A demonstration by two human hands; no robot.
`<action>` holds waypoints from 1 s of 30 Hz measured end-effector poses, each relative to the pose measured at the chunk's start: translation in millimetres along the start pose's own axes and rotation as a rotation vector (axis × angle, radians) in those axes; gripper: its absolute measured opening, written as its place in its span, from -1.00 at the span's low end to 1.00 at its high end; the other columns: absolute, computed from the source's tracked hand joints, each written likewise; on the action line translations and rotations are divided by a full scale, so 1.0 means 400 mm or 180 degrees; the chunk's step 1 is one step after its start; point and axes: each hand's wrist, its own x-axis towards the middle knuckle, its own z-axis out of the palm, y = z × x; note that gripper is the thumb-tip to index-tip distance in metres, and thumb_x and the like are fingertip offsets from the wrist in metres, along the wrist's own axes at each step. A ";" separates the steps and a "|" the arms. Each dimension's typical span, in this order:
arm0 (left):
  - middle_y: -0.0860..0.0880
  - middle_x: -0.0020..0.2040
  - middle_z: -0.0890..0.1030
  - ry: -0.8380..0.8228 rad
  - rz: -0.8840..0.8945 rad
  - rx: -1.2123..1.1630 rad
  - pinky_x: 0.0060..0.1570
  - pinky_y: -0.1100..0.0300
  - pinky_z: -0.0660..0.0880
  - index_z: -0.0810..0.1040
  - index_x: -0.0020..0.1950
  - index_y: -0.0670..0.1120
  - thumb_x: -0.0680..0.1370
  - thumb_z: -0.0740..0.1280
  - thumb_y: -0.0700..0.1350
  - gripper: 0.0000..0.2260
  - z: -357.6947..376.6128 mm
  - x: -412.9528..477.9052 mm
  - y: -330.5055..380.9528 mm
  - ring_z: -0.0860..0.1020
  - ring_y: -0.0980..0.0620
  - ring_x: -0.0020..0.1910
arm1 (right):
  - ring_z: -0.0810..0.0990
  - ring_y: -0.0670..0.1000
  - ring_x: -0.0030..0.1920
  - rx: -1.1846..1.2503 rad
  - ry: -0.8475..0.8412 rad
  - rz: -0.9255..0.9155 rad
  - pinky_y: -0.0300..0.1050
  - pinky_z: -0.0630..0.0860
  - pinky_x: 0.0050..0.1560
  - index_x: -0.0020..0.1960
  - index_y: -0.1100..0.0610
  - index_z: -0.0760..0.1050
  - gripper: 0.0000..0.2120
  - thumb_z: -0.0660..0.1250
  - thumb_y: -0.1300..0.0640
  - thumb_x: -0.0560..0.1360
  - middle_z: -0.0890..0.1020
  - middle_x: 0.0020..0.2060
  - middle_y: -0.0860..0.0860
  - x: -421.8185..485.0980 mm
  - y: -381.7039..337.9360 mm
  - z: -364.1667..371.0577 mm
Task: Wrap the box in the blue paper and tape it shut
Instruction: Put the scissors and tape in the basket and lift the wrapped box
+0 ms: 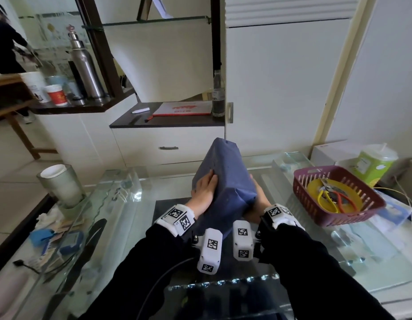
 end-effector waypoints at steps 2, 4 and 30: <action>-0.01 0.54 0.11 -0.0084 0.0054 0.0342 0.47 0.00 -0.07 0.06 0.52 0.12 0.65 -0.04 0.11 -0.57 0.037 -0.003 0.019 0.06 -0.12 0.52 | 0.52 0.12 0.17 0.0250 0.0002 0.0149 -0.02 0.43 0.12 0.37 0.21 0.38 -0.40 0.03 -0.22 0.57 0.57 0.19 0.18 0.010 -0.027 -0.052; 0.04 0.54 0.10 -0.0239 0.0115 0.0492 0.48 -0.09 -0.07 0.04 0.51 0.19 0.58 -0.04 0.24 -0.50 0.081 0.030 0.006 0.04 -0.09 0.53 | 0.56 0.14 0.09 0.0030 0.0161 0.0237 -0.01 0.47 0.07 0.28 0.22 0.46 -0.34 0.02 -0.30 0.54 0.66 0.00 0.19 0.037 -0.064 -0.108; -0.14 0.20 0.57 -0.0240 -0.1306 -0.0911 0.20 -0.05 0.51 0.34 0.35 -0.20 0.15 0.55 0.15 -0.11 0.069 0.075 -0.184 0.59 -0.13 0.11 | 0.51 0.15 0.24 -0.2559 0.0932 -0.0094 -0.04 0.43 0.25 0.37 0.28 0.33 -0.50 0.33 0.08 0.51 0.51 0.26 0.18 0.118 0.013 -0.227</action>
